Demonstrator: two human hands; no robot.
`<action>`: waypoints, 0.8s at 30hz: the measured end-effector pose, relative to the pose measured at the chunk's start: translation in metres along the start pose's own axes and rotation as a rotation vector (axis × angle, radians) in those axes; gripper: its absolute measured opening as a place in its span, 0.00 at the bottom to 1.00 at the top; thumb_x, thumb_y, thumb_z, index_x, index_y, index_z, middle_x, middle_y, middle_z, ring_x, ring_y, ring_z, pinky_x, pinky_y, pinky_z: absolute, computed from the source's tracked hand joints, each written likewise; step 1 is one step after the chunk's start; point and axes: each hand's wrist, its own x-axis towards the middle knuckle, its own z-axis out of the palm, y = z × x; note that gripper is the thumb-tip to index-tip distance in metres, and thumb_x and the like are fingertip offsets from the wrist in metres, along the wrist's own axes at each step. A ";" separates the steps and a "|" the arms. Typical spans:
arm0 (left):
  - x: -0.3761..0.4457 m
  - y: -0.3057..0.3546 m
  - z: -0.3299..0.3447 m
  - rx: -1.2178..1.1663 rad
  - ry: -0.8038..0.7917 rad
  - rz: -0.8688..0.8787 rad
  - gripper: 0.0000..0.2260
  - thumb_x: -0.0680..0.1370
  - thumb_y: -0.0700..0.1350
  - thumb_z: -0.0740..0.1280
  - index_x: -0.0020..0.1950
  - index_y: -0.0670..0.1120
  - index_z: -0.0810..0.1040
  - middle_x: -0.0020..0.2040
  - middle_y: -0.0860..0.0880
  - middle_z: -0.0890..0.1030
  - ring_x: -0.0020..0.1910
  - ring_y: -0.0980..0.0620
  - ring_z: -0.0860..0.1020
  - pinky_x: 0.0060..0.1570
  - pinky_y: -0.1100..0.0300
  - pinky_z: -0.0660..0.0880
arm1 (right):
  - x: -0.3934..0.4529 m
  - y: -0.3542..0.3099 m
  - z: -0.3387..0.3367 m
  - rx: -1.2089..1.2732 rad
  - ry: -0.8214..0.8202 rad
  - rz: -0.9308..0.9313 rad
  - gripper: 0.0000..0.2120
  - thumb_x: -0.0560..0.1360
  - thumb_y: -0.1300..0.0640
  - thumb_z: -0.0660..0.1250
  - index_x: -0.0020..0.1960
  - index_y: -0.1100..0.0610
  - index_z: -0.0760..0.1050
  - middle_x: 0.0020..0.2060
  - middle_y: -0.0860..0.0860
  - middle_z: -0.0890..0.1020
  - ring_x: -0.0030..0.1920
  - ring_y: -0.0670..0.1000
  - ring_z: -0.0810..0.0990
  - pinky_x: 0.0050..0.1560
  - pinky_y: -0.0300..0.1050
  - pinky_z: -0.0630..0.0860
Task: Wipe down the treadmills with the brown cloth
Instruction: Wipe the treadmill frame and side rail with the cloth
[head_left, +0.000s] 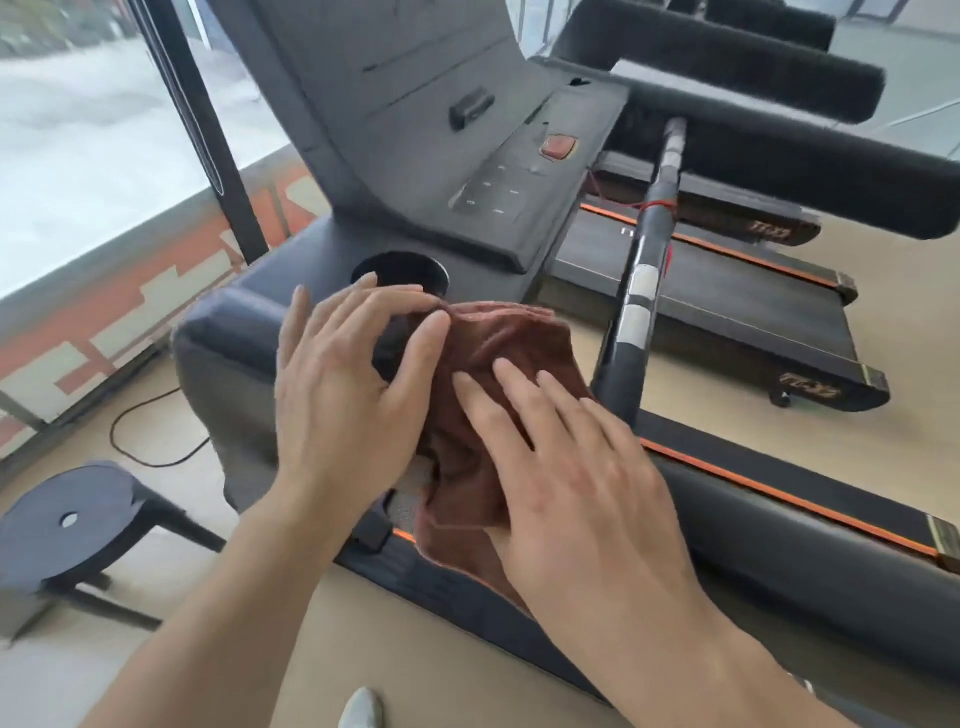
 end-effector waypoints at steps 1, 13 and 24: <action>-0.005 0.004 0.006 0.078 0.004 0.001 0.14 0.83 0.60 0.58 0.57 0.58 0.82 0.60 0.63 0.80 0.72 0.59 0.70 0.80 0.49 0.51 | -0.013 0.016 -0.004 0.007 -0.008 0.006 0.42 0.68 0.42 0.76 0.78 0.48 0.65 0.73 0.53 0.73 0.70 0.58 0.76 0.69 0.57 0.73; -0.009 0.007 0.003 -0.001 0.027 -0.092 0.22 0.84 0.57 0.50 0.70 0.52 0.75 0.69 0.57 0.77 0.76 0.60 0.66 0.79 0.58 0.49 | -0.027 0.039 0.003 -0.082 0.055 -0.095 0.35 0.76 0.43 0.63 0.80 0.56 0.64 0.73 0.57 0.72 0.73 0.63 0.71 0.73 0.60 0.67; -0.032 -0.014 -0.018 -0.581 0.203 -0.067 0.14 0.86 0.44 0.53 0.64 0.51 0.76 0.62 0.50 0.80 0.65 0.51 0.77 0.67 0.54 0.70 | 0.054 -0.068 0.023 -0.186 0.051 -0.173 0.30 0.83 0.50 0.48 0.82 0.62 0.53 0.81 0.60 0.58 0.81 0.66 0.51 0.78 0.64 0.58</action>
